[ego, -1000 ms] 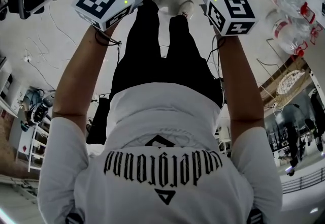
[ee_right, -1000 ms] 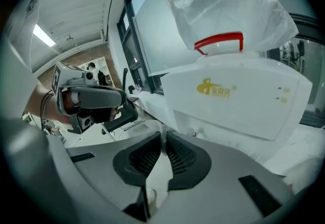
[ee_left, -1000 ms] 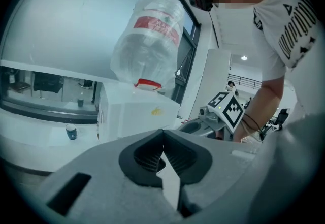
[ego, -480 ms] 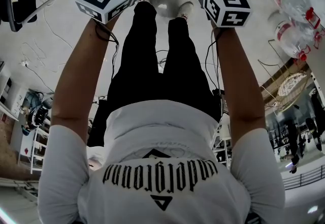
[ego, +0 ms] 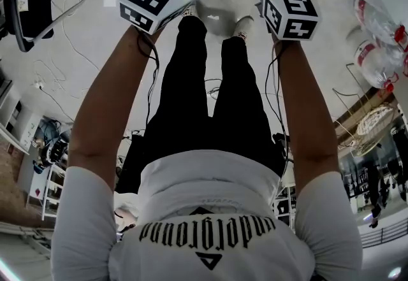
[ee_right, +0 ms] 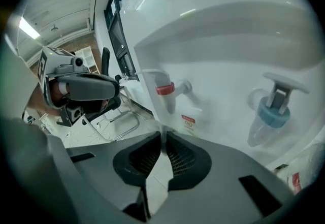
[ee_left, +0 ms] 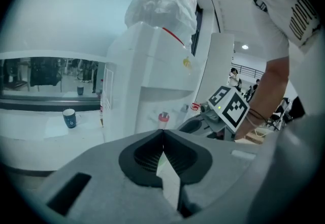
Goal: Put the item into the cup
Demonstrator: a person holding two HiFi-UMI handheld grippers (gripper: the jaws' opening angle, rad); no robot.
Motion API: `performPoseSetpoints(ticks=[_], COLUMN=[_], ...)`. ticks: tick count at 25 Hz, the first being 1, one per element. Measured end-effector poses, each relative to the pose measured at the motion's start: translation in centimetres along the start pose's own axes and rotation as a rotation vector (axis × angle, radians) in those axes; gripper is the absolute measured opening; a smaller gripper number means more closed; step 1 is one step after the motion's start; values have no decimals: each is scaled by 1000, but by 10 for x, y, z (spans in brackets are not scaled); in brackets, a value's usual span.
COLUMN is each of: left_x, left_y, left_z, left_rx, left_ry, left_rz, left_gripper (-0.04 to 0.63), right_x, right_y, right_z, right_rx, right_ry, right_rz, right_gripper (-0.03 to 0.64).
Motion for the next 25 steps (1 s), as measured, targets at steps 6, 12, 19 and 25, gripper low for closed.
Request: performPoseSetpoints(ticks=[6,12,19,25], left_x=[-16,-20,-21,-21], left_y=[-16,-21,-32,-30], left_z=[3,6,4,2], left_rx=[-18,19,27,16], left_ry=[-4,-4,-17,-25], left_rz=[23,13,23,24], left_gripper=[15,15,15,15], right_x=[-22,-39,-49,-44], right_y=[-10,-20,-20,-14], right_z=[-13,-27,-33,-31], right_rx=[-43,-99,-125,-120], right_ry=[-48,-106,-119,-124], right_rz=[12,27,24,15], right_gripper=[41,41,104,118])
Point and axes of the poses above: the fingertips, and each gripper's own axes: x backward along the fingers, z to its left, y out of its top, the point moved 2 cm from there along x, backward along the fingers, and after that the axes turned 1 degree about y, right-handed, at the moved point
